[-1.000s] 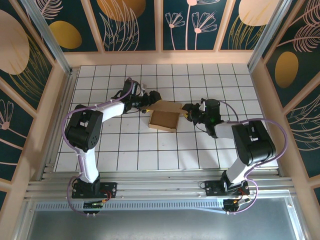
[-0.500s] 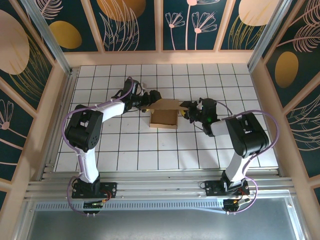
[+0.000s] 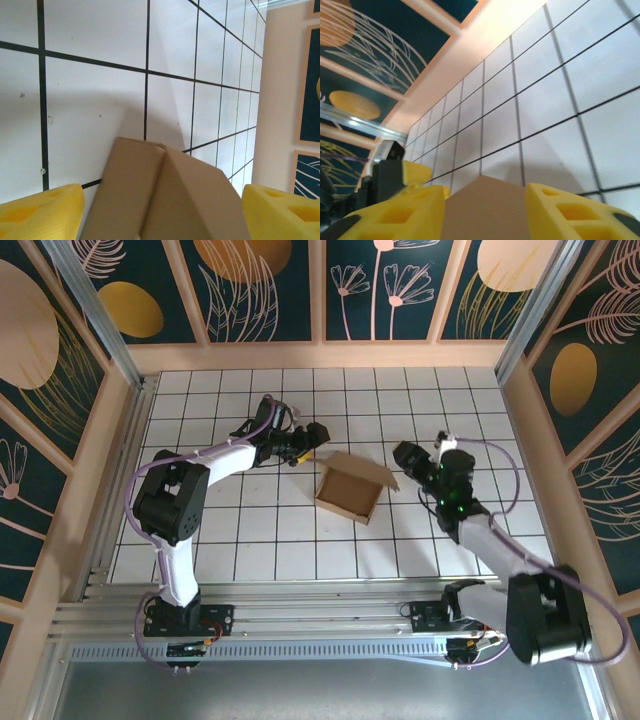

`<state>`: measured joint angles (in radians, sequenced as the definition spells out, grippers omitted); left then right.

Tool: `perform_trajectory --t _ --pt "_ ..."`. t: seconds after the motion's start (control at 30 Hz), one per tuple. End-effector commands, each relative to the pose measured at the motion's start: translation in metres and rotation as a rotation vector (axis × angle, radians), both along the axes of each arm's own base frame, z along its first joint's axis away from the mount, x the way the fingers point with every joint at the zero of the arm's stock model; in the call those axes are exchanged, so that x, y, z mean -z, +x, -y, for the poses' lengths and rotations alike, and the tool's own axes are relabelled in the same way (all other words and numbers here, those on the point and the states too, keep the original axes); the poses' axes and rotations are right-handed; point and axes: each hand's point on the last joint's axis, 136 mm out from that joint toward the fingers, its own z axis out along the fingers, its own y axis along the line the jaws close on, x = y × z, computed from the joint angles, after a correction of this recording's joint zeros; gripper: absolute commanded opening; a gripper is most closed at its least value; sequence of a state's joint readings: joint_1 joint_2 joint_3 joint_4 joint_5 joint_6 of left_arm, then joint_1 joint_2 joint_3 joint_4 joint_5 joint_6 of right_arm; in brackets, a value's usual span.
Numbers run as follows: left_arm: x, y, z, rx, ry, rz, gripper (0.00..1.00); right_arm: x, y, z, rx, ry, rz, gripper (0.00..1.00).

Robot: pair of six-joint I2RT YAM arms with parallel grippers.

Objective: Fold the paper box

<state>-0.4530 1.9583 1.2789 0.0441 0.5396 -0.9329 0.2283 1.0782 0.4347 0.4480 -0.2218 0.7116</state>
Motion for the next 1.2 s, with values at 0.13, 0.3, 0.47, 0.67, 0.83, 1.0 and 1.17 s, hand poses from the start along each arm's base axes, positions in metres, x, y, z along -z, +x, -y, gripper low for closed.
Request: perform_trajectory --t 0.13,0.3,0.47,0.67,0.83,1.0,1.17 --pt "-0.019 0.008 -0.002 -0.014 -0.002 0.028 0.82 0.036 -0.044 0.033 0.073 -0.171 0.026 0.53" --pt "-0.022 0.019 -0.03 -0.074 0.123 0.085 0.82 0.014 -0.066 0.037 0.095 -0.09 0.054 0.63" --pt "-0.035 0.028 -0.065 -0.141 0.199 0.159 0.82 -0.017 -0.09 0.02 -0.006 -0.113 -0.004 0.76" --pt "-0.098 0.017 -0.072 -0.052 0.217 0.442 0.84 -0.019 -0.115 -0.023 -0.201 -0.385 -0.084 0.83" --pt "-0.14 0.003 -0.097 -0.072 0.336 0.628 0.89 -0.047 -0.126 -0.065 -0.345 -0.744 0.116 0.84" --pt "-0.152 -0.013 -0.099 -0.035 0.336 0.678 0.93 -0.045 -0.105 -0.083 -0.41 -1.122 0.232 0.89" --pt "-0.136 -0.028 -0.1 0.002 0.342 0.659 0.94 -0.031 -0.081 -0.067 -0.362 -1.242 0.195 0.91"
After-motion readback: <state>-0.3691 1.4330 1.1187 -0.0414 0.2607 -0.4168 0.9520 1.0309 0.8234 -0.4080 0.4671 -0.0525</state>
